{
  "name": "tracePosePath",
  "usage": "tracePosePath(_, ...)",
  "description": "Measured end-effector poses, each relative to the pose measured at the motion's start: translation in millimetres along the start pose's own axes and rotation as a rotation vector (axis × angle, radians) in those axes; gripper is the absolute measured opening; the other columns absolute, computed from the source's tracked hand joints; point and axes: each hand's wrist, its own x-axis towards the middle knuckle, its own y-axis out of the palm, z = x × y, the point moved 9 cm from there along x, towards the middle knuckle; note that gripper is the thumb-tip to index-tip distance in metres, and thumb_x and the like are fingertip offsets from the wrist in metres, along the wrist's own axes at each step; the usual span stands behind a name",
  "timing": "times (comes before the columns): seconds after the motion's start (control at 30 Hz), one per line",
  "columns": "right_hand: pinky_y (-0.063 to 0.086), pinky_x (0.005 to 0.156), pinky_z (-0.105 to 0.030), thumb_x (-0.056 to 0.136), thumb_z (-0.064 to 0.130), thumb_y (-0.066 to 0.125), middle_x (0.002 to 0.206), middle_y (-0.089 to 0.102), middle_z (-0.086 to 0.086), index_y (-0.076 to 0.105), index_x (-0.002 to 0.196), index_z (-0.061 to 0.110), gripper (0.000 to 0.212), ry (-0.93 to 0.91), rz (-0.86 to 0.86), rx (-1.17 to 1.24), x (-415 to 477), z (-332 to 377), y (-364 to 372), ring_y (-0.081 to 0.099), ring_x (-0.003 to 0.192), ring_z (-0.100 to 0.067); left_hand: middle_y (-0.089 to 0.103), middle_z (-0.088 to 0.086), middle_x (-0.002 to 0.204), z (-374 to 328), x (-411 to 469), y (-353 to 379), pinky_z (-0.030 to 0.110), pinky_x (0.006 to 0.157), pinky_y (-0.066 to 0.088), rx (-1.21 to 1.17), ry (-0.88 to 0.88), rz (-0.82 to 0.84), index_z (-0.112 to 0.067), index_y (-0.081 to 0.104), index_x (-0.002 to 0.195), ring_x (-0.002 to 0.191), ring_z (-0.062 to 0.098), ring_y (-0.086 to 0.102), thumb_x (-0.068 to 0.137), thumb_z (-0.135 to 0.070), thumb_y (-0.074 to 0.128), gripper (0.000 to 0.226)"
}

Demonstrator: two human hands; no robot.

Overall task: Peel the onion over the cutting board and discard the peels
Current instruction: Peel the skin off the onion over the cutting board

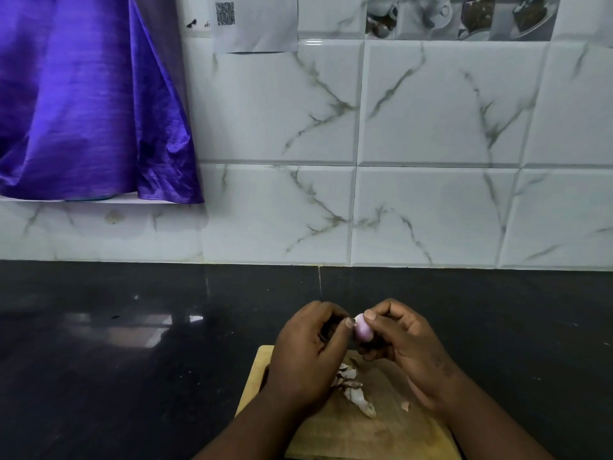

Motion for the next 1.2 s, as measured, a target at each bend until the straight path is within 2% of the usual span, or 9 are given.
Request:
tracePosePath(0.13,0.058,0.061,-0.032,0.098,0.007,0.064,0.082,0.075,-0.016,0.069,0.094,-0.006,0.014,-0.006,-0.006,-0.025,0.7,-0.9,-1.8,0.071,0.070,-0.021,0.064,-0.014,0.089,-1.5,-0.9,5.4,0.038,0.072,0.055,0.066,0.024,0.042,-0.035,0.066,0.094,0.087,0.009,0.063,0.100,-0.047,0.053,0.019)
tracePosePath(0.33,0.058,0.059,-0.031,0.099,0.005,0.062,0.081,0.073,-0.016,0.067,0.094,-0.008,0.015,-0.003,-0.003,-0.007,1.6,-1.4,-1.1,0.068,0.066,-0.021,0.059,-0.013,0.083,-1.5,-0.1,4.8,0.028,0.066,0.047,0.092,0.022,0.028,-0.032,0.060,0.087,0.081,0.010,0.058,0.106,-0.024,0.059,0.020)
tracePosePath(0.5,0.058,0.060,-0.031,0.097,0.002,0.063,0.083,0.073,-0.016,0.069,0.095,-0.003,0.008,-0.002,-0.011,0.022,1.2,-2.6,-3.4,0.068,0.071,-0.023,0.065,-0.010,0.081,7.8,0.7,2.8,0.036,0.065,0.053,0.082,-0.066,0.005,-0.029,0.063,0.085,0.078,0.011,0.062,0.093,-0.008,0.064,0.023)
tracePosePath(0.63,0.063,0.072,-0.034,0.092,0.000,0.071,0.093,0.079,-0.016,0.074,0.104,0.002,0.012,0.020,-0.020,0.033,1.1,-6.1,-5.2,0.072,0.081,-0.025,0.068,-0.012,0.075,18.9,0.2,4.0,0.034,0.060,0.051,0.014,-0.137,0.034,-0.027,0.065,0.078,0.071,0.009,0.063,0.089,0.009,0.057,0.039)
tracePosePath(0.7,0.064,0.084,-0.042,0.088,-0.002,0.076,0.103,0.079,-0.016,0.077,0.106,0.010,0.022,0.007,-0.020,-0.011,1.3,-6.1,-6.7,0.074,0.093,-0.034,0.067,-0.011,0.073,20.5,-0.3,6.3,0.036,0.059,0.050,0.021,-0.156,0.049,-0.028,0.065,0.077,0.067,0.009,0.061,0.092,0.002,0.058,0.035)
tracePosePath(0.8,0.061,0.097,-0.050,0.081,-0.003,0.083,0.109,0.079,-0.013,0.079,0.109,0.020,0.036,-0.030,-0.009,-0.099,2.1,-4.9,-6.9,0.071,0.111,-0.039,0.064,-0.007,0.071,16.4,-0.3,4.0,0.039,0.060,0.051,0.048,-0.137,0.023,-0.030,0.063,0.076,0.068,0.010,0.061,0.100,-0.024,0.064,0.024)
tracePosePath(0.87,0.062,0.095,-0.045,0.077,-0.005,0.086,0.109,0.079,-0.009,0.077,0.111,0.020,0.043,-0.047,-0.009,-0.140,2.2,-4.4,-8.0,0.071,0.111,-0.035,0.063,-0.009,0.072,13.5,0.3,1.3,0.032,0.059,0.048,0.058,-0.113,-0.006,-0.032,0.063,0.077,0.069,0.009,0.061,0.101,-0.031,0.066,0.024)
tracePosePath(1.0,0.063,0.089,-0.033,0.073,-0.006,0.088,0.109,0.079,-0.007,0.075,0.111,0.015,0.045,-0.062,-0.007,-0.183,0.3,-3.0,-9.1,0.074,0.108,-0.027,0.066,-0.013,0.080,10.9,0.7,-0.7,0.030,0.063,0.053,0.086,-0.074,-0.029,-0.034,0.066,0.085,0.077,0.007,0.063,0.099,-0.026,0.069,0.016)
tracePosePath(1.2,0.064,0.092,-0.040,0.076,-0.002,0.088,0.109,0.081,-0.006,0.078,0.111,0.015,0.040,-0.083,0.026,-0.235,-0.9,1.0,-6.1,0.077,0.105,-0.022,0.071,-0.023,0.103,0.1,1.6,-1.0,0.018,0.081,0.056,0.066,-0.006,-0.005,-0.035,0.075,0.113,0.100,-0.002,0.067,0.098,-0.024,0.072,0.018)
